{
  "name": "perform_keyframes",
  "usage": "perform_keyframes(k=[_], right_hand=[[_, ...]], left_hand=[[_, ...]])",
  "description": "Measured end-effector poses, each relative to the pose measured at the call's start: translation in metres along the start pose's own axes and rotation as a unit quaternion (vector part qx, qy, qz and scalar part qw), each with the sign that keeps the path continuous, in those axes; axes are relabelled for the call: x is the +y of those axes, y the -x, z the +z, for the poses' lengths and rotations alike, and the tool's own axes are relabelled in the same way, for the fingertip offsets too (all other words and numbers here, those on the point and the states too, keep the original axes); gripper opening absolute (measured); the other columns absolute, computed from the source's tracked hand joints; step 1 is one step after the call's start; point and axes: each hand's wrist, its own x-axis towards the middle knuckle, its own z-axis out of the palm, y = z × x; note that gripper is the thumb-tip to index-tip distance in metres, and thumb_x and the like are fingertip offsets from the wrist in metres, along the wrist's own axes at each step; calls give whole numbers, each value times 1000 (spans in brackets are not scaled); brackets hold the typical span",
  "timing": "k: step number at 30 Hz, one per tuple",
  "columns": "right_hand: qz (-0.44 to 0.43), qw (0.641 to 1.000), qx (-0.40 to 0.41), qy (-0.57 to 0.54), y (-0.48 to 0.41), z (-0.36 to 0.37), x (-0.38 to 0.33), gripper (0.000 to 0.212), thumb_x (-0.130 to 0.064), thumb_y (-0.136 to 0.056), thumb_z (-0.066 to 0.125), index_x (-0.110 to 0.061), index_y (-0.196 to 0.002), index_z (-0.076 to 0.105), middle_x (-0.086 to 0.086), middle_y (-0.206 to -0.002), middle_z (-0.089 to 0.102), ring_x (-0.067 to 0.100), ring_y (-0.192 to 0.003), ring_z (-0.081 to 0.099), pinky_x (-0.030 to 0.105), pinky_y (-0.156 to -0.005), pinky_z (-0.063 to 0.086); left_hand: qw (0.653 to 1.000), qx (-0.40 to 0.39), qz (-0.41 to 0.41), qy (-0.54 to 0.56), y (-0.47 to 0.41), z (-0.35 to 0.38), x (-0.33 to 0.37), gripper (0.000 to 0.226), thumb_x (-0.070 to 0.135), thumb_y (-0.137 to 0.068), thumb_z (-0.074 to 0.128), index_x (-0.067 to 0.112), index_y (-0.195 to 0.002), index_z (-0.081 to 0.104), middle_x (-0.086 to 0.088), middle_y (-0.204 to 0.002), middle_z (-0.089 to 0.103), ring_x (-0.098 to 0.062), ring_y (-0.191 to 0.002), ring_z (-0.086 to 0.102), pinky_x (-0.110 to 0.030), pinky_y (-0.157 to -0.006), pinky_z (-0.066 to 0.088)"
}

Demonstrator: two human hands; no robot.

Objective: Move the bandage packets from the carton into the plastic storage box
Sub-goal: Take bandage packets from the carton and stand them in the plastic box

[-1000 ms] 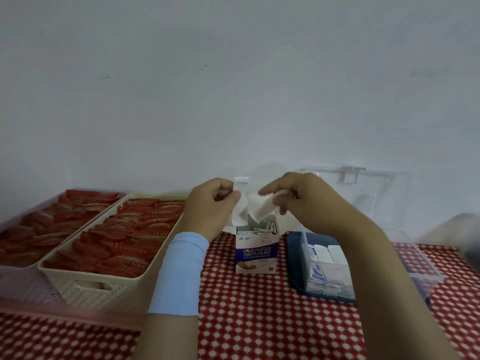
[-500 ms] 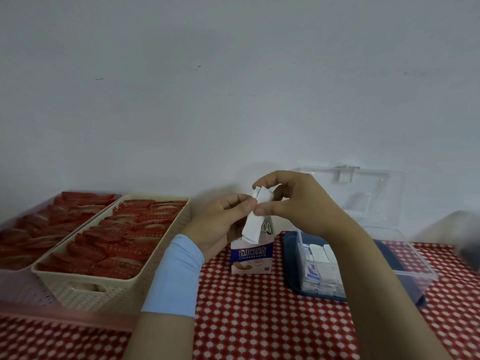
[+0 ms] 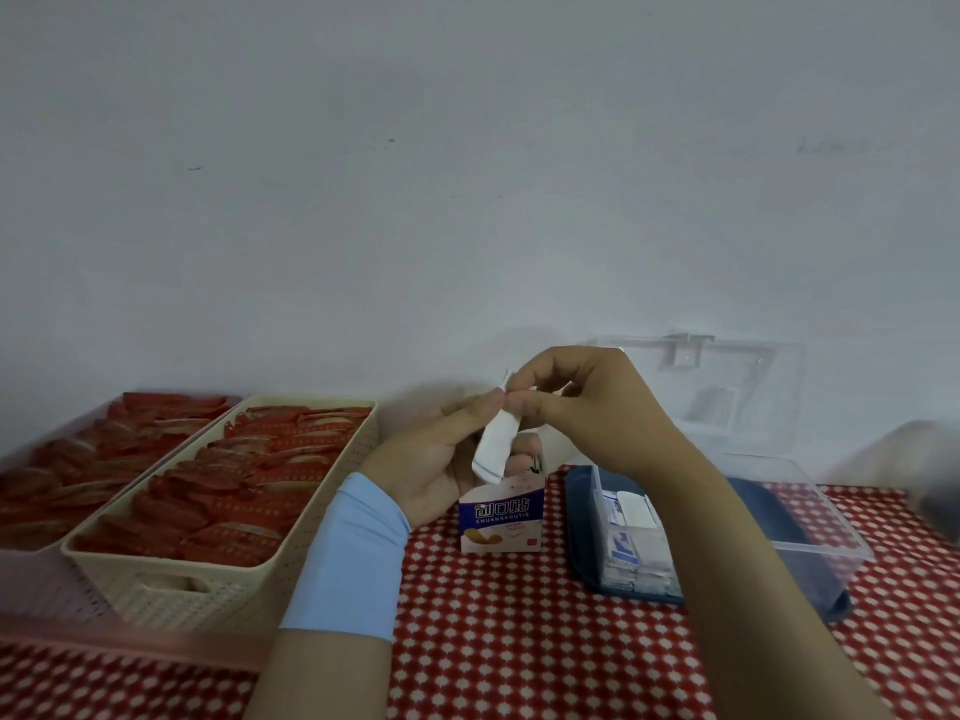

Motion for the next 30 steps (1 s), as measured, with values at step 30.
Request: perform_keyframes(k=[30], right_hand=[[50,962,-23,268,-5,13,20,17,-27,-96,62,-38,-100,75,-29,-84,62,-8,-76,55,11,-66,40]], left_hand=[[973,174,107,-109,-7,-33,0,32,16,-94,64,13,-123,52,-12,-111,72,-29,-91,75,-46,-82,59]])
